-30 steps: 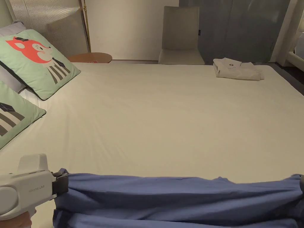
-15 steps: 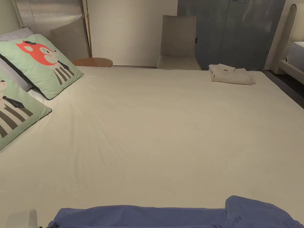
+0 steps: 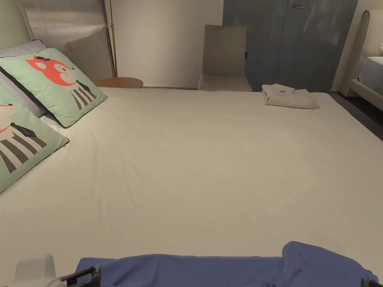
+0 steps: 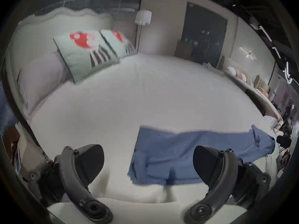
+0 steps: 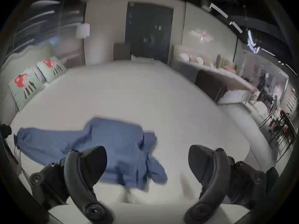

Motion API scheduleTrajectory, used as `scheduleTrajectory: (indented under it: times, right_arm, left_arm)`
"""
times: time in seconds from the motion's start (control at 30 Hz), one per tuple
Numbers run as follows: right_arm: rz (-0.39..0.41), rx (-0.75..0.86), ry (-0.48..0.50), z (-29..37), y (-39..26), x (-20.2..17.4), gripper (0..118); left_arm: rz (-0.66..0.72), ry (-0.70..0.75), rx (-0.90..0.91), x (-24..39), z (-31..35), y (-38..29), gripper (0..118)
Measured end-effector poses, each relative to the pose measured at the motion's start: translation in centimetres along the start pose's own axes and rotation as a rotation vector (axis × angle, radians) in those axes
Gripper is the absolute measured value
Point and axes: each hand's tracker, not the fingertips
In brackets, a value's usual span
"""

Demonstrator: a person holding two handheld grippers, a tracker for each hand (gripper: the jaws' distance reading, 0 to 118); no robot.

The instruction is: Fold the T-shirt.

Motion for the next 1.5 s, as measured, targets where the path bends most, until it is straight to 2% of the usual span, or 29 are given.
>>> scheduleTrajectory:
  times: [0.1,0.13,0.17,0.2,0.23,0.27,0.3,0.37,0.47,0.6,0.7,0.73,0.77,0.8,0.83,0.87,0.9,1.03,1.13,1.2,1.27,1.3,1.33,1.37,1.4,1.43,1.47,1.5]
  right_arm:
    - [-0.015,0.121,-0.002,1.3,1.4,-1.2,102]
    - [-0.029,0.162,0.008,1.7,1.7,-1.7,93]
    - [-0.035,0.181,0.019,2.0,2.0,-2.1,77]
    - [-0.036,0.197,0.021,2.2,2.3,-2.6,49]
    - [-0.029,0.213,0.012,2.5,2.4,-3.3,25]
    - [-0.021,0.229,0.006,2.6,2.5,-3.8,5]
    - [-0.018,0.243,0.012,2.8,2.6,-4.3,1]
    - [-0.015,0.247,0.044,2.9,2.8,-5.0,1]
    - [-0.003,0.260,0.063,3.1,3.0,-6.2,1]
    - [-0.001,0.255,0.089,3.4,3.2,-7.4,1]
    - [0.009,0.246,0.101,3.3,3.0,-8.2,1]
    - [0.011,0.241,0.104,3.3,3.0,-8.4,1]
    - [0.013,0.236,0.108,3.4,2.9,-8.8,1]
    - [0.016,0.232,0.113,3.4,2.9,-9.1,1]
    - [0.022,0.228,0.116,3.4,2.9,-9.4,1]
    - [0.027,0.224,0.115,3.4,2.9,-9.7,1]
    - [0.032,0.221,0.117,3.5,2.9,-10.1,1]
    - [0.043,0.207,0.124,3.4,2.8,-11.2,1]
    - [0.037,0.198,0.134,3.3,2.9,-11.9,1]
    - [0.037,0.194,0.140,3.3,2.9,-12.3,1]
    - [0.042,0.193,0.144,3.3,3.1,-12.7,1]
    - [0.044,0.193,0.149,3.3,3.1,-12.8,1]
    - [0.043,0.194,0.154,3.3,3.2,-13.0,1]
    - [0.044,0.194,0.157,3.3,3.3,-13.1,1]
    - [0.044,0.197,0.159,3.3,3.4,-13.2,1]
    - [0.046,0.199,0.161,3.4,3.5,-13.3,1]
    - [0.047,0.201,0.163,3.5,3.6,-13.3,1]
    - [0.049,0.205,0.166,3.6,3.7,-13.3,1]
  left_arm:
    - [-0.061,-0.024,0.136,1.9,1.9,1.4,107]
    - [-0.082,-0.034,0.166,2.5,2.4,1.8,97]
    - [-0.099,-0.045,0.184,3.0,2.7,2.1,76]
    - [-0.111,-0.055,0.193,3.5,2.8,2.4,36]
    - [-0.105,-0.052,0.189,3.8,2.8,2.6,7]
    - [-0.102,-0.057,0.193,4.0,2.9,2.6,1]
    - [-0.094,-0.088,0.195,4.0,3.0,2.8,0]
    - [-0.051,-0.146,0.164,3.8,2.8,3.1,0]
    - [0.082,-0.245,0.124,1.8,1.9,3.5,0]
    - [0.326,-0.422,0.008,-3.7,-1.3,3.2,0]
    - [0.428,-0.505,-0.109,-7.8,-3.9,2.3,2]
    - [0.455,-0.545,-0.176,-8.5,-4.4,2.0,9]
    - [0.478,-0.573,-0.211,-9.6,-5.1,1.6,29]
    - [0.508,-0.616,-0.235,-10.9,-5.8,1.1,72]
    - [0.545,-0.641,-0.261,-11.9,-6.5,0.6,100]
    - [0.581,-0.648,-0.284,-12.4,-7.0,0.3,112]
    - [0.620,-0.670,-0.306,-12.9,-7.6,-0.2,108]
    - [0.763,-0.730,-0.368,-13.5,-9.5,-1.1,108]
    - [0.681,-0.758,-0.456,-11.5,-11.1,-2.0,108]
    - [0.631,-0.801,-0.410,-10.0,-11.0,-2.0,108]
    - [0.662,-0.852,-0.446,-9.1,-11.4,-1.6,107]
    - [0.691,-0.876,-0.469,-8.4,-11.6,-1.7,99]
    - [0.676,-0.860,-0.474,-7.8,-11.8,-1.9,83]
    - [0.637,-0.831,-0.493,-7.0,-11.8,-2.0,61]
    - [0.585,-0.769,-0.509,-8.2,-14.3,-2.8,24]
    - [0.540,-0.698,-0.530,-8.2,-15.0,-3.0,11]
    - [0.546,-0.682,-0.524,-8.9,-15.3,-3.1,11]
    - [0.610,-0.754,-0.497,-10.1,-15.4,-2.8,11]
